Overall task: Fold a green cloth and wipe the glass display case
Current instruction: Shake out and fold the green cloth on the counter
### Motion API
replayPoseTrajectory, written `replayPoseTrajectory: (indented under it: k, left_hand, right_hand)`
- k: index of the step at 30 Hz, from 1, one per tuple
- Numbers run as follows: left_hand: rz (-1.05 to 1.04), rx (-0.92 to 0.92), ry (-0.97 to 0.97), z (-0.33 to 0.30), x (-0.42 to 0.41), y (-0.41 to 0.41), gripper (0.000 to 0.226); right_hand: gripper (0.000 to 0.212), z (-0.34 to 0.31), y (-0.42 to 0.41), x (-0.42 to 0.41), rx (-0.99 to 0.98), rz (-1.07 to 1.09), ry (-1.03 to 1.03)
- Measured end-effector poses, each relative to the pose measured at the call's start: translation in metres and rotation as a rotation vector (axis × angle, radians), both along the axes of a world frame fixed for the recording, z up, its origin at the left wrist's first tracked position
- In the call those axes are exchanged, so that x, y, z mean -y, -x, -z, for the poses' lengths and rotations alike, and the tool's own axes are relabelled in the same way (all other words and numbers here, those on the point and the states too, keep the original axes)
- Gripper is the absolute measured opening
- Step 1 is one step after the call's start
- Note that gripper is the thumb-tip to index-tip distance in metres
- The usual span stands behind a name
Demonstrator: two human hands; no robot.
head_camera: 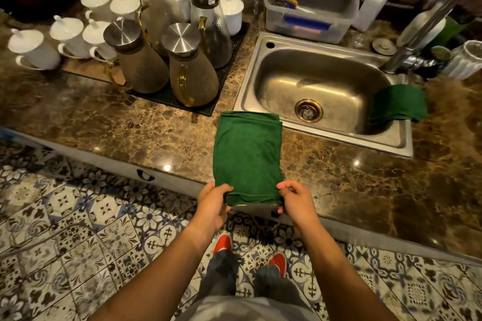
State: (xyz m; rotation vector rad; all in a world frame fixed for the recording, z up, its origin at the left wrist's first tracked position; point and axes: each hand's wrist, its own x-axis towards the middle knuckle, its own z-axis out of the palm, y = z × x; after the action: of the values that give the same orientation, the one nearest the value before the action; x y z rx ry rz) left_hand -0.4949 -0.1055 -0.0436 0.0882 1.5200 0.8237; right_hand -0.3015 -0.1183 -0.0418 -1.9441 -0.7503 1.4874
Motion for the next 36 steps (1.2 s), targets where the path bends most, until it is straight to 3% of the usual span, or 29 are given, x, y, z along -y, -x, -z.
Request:
replayPoseTrajectory:
  k: [8,13,20,23,25,32,36]
  left_hand:
    - [-0.061,0.138,-0.17,-0.029,-0.019,0.01,0.019]
    - [-0.06,0.197,-0.131,-0.049,-0.053,0.013,0.01]
    - [0.006,0.234,-0.029,-0.058,-0.107,0.009,0.028]
    - [0.004,0.234,-0.012,-0.061,-0.13,0.01,0.018]
    - [0.015,0.21,0.018,-0.061,-0.145,0.009,0.003]
    - [-0.139,0.222,0.002,-0.052,-0.183,0.007,0.02]
    - [-0.146,0.124,-0.095,-0.048,-0.188,0.013,0.008]
  right_hand:
    - [0.021,-0.015,-0.004,-0.016,-0.127,0.113,0.029]
    - [0.013,-0.033,-0.005,-0.042,-0.206,0.169,0.021]
    - [0.005,-0.048,-0.009,-0.083,-0.316,0.235,0.034]
    - [0.004,-0.05,-0.012,-0.102,-0.362,0.263,0.041]
    - [0.006,-0.048,-0.011,-0.115,-0.395,0.306,0.06]
    - [0.015,-0.048,-0.001,-0.152,-0.653,0.451,0.112]
    - [0.036,-0.042,-0.005,-0.154,-0.56,0.465,0.011]
